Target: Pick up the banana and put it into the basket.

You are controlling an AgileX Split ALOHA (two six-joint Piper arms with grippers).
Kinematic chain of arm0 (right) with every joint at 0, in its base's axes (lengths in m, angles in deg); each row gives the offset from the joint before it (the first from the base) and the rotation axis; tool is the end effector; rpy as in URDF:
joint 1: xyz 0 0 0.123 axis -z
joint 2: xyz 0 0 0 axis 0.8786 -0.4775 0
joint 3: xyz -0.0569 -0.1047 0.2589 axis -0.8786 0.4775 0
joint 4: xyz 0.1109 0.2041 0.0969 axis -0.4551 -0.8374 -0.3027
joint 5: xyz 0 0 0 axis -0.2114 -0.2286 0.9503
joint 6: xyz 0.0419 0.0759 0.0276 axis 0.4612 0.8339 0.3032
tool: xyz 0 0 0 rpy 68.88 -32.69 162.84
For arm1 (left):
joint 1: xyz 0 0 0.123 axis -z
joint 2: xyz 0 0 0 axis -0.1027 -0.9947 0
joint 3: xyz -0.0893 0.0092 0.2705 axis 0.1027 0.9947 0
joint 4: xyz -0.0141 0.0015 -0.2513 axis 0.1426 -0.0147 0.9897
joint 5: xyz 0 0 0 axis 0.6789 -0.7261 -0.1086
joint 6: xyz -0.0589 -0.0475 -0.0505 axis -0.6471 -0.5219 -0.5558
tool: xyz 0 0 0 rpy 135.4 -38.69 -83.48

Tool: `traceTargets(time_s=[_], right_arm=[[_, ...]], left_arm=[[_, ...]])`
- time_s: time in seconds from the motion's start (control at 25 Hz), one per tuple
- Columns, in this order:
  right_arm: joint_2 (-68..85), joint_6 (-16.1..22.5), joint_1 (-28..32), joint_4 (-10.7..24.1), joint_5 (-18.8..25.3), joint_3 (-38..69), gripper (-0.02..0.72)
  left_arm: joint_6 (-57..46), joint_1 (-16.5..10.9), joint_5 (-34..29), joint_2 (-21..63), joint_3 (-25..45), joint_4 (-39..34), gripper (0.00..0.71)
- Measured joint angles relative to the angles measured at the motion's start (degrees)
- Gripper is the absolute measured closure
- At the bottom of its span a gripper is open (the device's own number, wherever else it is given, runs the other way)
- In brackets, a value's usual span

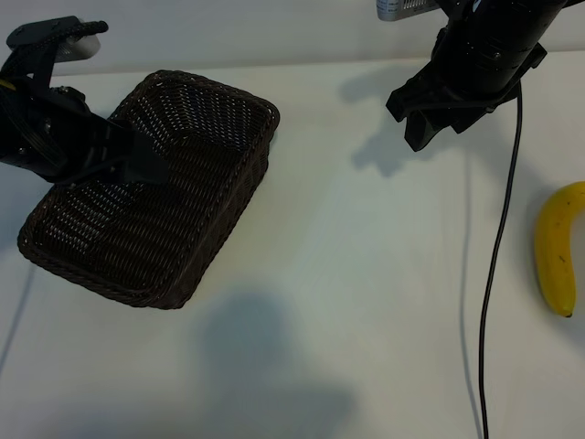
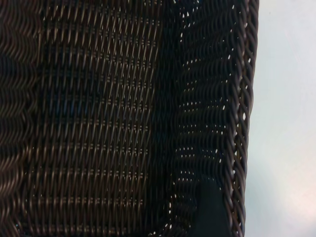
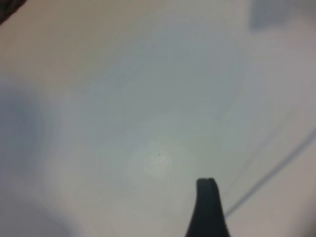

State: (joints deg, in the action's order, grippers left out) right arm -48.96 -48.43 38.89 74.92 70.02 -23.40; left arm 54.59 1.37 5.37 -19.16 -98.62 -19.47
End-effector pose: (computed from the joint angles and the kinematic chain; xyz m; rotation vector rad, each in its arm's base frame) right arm 0.3523 0.1637 0.2827 -0.7486 2.8346 0.3018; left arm 0.2846 -0.0686 0.2743 0.2665 2.5879 -0.5232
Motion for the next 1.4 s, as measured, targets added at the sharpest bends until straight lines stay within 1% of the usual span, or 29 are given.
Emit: traceTargets(time_s=[1.24,1.4], right_arm=[[0.0,0.06,0.0,0.05,0.0,0.0,0.172],[0.0,0.06,0.0,0.05,0.0,0.0,0.172]], left_arm=[[0.14,0.0,0.11,0.0,0.0,0.0,0.17],[-2.16,0.0,-0.22,0.0,0.0,-0.21,0.17]])
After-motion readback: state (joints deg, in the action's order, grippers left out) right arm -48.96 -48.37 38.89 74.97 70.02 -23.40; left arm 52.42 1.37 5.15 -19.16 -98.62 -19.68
